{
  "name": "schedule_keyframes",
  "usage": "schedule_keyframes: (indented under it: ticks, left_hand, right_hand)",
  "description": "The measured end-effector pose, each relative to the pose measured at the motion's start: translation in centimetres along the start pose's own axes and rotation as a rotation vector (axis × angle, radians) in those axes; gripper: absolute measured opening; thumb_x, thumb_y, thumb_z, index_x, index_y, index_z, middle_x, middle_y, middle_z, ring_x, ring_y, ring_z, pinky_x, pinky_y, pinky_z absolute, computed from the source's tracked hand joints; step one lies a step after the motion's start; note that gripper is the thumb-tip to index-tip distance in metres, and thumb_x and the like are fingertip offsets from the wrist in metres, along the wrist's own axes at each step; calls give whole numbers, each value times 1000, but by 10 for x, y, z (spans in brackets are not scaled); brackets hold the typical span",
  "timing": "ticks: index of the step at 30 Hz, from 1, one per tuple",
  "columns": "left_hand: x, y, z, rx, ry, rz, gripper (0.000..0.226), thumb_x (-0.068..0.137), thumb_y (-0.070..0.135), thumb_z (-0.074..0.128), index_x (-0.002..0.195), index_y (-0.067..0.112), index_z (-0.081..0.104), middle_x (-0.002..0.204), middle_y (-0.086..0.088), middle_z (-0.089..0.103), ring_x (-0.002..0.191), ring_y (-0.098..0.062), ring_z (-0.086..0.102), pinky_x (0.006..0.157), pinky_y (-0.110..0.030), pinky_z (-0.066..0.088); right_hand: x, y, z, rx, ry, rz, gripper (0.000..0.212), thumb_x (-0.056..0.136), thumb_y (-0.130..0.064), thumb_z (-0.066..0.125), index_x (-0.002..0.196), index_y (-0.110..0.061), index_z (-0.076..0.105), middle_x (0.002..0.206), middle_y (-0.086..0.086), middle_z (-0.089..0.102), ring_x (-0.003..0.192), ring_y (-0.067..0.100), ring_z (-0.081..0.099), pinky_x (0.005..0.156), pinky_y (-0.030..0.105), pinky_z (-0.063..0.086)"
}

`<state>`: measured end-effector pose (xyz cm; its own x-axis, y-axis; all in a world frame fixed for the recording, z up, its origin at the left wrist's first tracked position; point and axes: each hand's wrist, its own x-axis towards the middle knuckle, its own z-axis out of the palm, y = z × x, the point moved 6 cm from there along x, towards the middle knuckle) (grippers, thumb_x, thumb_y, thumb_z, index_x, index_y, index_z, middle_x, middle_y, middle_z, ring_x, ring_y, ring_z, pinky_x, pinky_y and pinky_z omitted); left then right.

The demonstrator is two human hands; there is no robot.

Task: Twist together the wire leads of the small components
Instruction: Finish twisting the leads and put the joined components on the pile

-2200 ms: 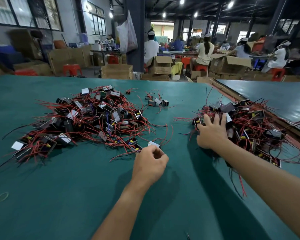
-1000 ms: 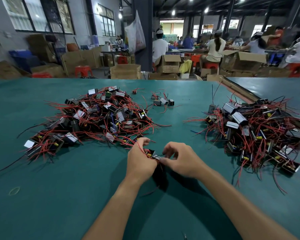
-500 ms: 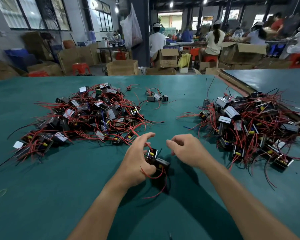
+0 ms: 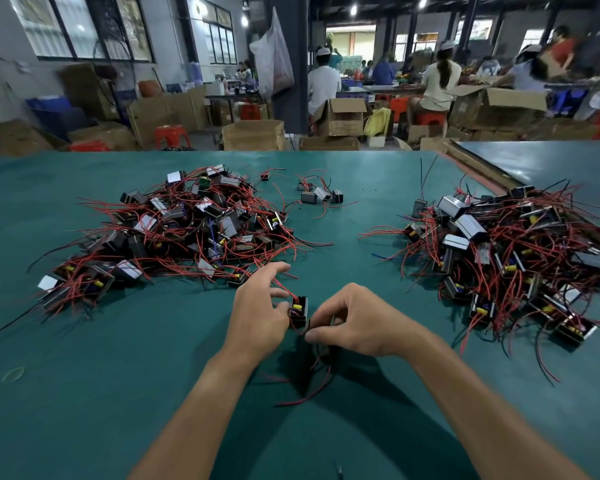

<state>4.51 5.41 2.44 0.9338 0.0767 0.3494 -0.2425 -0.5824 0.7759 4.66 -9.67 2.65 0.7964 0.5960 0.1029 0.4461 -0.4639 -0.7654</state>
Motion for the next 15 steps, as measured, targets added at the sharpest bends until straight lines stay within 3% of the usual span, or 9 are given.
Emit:
schedule_keyframes:
  ticks: [2, 5, 8, 10, 12, 15]
  left_hand:
    - [-1, 2, -3, 49, 33, 12, 49, 76, -7, 67, 109, 28, 62, 107, 12, 63, 86, 1, 63, 66, -9, 48]
    - [0, -2, -9, 138, 109, -9, 38, 72, 5, 76, 100, 28, 67, 103, 12, 62, 88, -8, 58, 75, -22, 48]
    - [4, -12, -15, 199, 106, -101, 34, 68, 14, 79, 99, 25, 70, 103, 8, 64, 94, -14, 57, 85, -31, 48]
    - [4, -19, -14, 161, 51, -188, 23, 70, 19, 78, 91, 25, 71, 94, 9, 68, 83, -7, 62, 79, -25, 50]
    - [4, -21, -13, 146, 18, -238, 9, 74, 24, 76, 81, 25, 70, 82, 11, 70, 72, 3, 62, 65, -14, 47]
    - [4, -22, -13, 102, -87, -247, 19, 71, 12, 74, 85, 23, 71, 86, 8, 70, 80, -6, 66, 70, -18, 51]
  right_hand:
    - [0, -1, 2, -28, 15, -10, 4, 80, -27, 79, 76, -27, 77, 59, -22, 63, 53, -4, 53, 54, 7, 35]
    - [1, -2, 1, -113, 69, -15, 5, 78, -32, 77, 75, -34, 74, 62, -21, 63, 51, 0, 49, 53, 9, 35]
    - [1, -3, 0, -159, 71, -17, 21, 72, -39, 79, 92, -41, 72, 80, -15, 64, 58, 0, 49, 58, 13, 37]
    - [3, -6, 7, -292, 33, -33, 31, 71, -42, 79, 101, -43, 71, 92, -15, 61, 73, 0, 50, 72, 21, 44]
    - [6, -12, 15, -419, 17, -48, 24, 76, -43, 75, 100, -40, 73, 102, -14, 60, 91, 6, 54, 82, 28, 45]
    - [8, -14, 18, -452, 34, -52, 16, 83, -41, 71, 95, -32, 76, 103, -10, 64, 99, 17, 58, 84, 33, 48]
